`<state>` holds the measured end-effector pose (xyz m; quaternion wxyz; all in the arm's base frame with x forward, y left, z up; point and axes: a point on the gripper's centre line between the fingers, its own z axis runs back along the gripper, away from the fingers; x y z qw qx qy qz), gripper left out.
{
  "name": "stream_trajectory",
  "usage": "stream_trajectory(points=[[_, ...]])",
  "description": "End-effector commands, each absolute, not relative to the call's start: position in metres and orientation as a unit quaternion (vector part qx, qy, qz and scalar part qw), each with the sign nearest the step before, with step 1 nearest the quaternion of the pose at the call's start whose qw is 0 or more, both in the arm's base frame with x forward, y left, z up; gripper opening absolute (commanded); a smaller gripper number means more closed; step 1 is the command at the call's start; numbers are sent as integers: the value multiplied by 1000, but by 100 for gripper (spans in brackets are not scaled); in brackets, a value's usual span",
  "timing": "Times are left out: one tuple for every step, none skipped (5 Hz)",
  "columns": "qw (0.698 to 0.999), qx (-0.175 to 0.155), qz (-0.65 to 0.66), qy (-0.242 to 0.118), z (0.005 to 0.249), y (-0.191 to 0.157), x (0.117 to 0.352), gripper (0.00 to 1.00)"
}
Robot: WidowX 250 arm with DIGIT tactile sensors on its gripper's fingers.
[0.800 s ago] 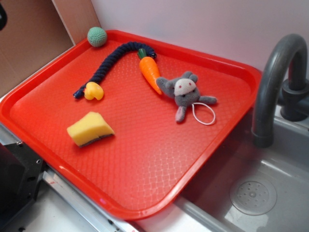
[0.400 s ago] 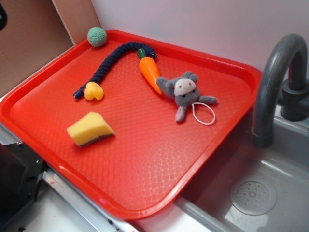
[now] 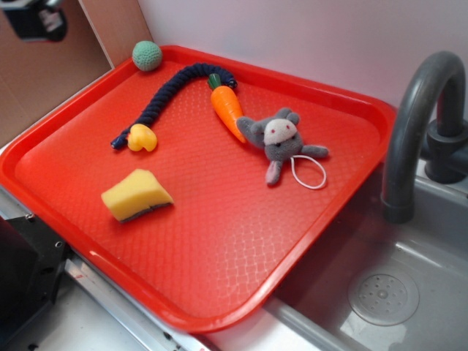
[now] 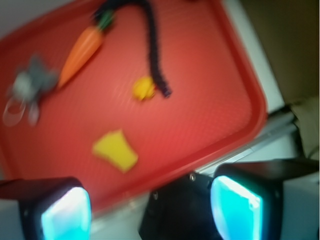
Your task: Grab the carrot.
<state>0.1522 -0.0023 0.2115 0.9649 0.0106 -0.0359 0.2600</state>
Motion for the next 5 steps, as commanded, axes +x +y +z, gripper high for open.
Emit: stream_trajectory(points=[[873, 39, 478, -92, 184, 0, 210, 100], [835, 15, 534, -133, 167, 6, 237, 100], [849, 10, 508, -146, 146, -1, 263, 100], [860, 9, 491, -137, 122, 0, 285, 100], [870, 13, 477, -125, 98, -1, 303, 100]])
